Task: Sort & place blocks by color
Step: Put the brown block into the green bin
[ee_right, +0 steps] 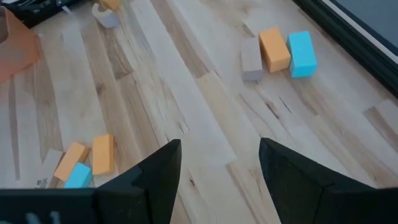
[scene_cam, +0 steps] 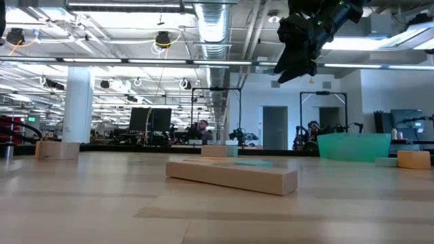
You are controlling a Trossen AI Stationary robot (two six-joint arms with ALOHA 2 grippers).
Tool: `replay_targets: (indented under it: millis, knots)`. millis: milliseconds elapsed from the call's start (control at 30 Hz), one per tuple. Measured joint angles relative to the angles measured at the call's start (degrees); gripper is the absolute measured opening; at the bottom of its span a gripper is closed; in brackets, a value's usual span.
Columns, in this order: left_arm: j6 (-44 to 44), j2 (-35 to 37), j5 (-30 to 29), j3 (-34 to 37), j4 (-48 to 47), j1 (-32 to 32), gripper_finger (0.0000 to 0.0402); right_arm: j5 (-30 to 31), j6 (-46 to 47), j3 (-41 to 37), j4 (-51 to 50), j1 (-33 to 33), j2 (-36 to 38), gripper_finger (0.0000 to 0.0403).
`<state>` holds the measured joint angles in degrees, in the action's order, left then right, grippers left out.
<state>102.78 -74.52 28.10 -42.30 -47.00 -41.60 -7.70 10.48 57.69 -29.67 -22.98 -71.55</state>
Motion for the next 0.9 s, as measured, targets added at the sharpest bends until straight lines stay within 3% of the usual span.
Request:
replay_targets:
  millis: [167, 333, 400, 533, 633, 767, 900]
  knots:
    - [-5.95, 5.12, 0.43, 0.00, 0.46, 2.08, 0.0274, 0.00, -0.05, 0.00, 0.09, 0.00, 0.00, 0.0238]
    - [-10.20, 15.96, -0.33, -0.02, 7.15, 7.08, 0.0280, -1.95, -0.04, 0.00, 0.07, 0.00, 0.00, 0.0238]
    - [-10.17, 20.24, -4.37, -0.03, 11.09, 9.81, 0.0275, -4.10, -0.04, 0.00, 0.09, 0.08, 0.00, 0.0238]
    - [-15.69, 25.25, -22.02, -0.09, 18.74, 16.73, 0.0262, -6.36, -0.91, 0.00, 0.77, 0.33, 0.00, 0.0238]
    - [-27.08, 25.08, -28.40, -0.11, 24.74, 23.08, 0.0252, -6.08, -1.79, -0.02, 2.87, 0.88, 0.00, 0.0238]
    - [-47.33, 21.70, -28.47, -0.11, 28.75, 31.70, 0.0243, -6.05, -1.17, -0.04, 5.84, 1.32, -0.02, 0.0238]
    - [-67.99, 18.16, -28.75, -0.11, 30.48, 40.51, 0.0238, -7.47, 5.68, -0.04, 5.14, 3.01, -0.02, 0.0238]
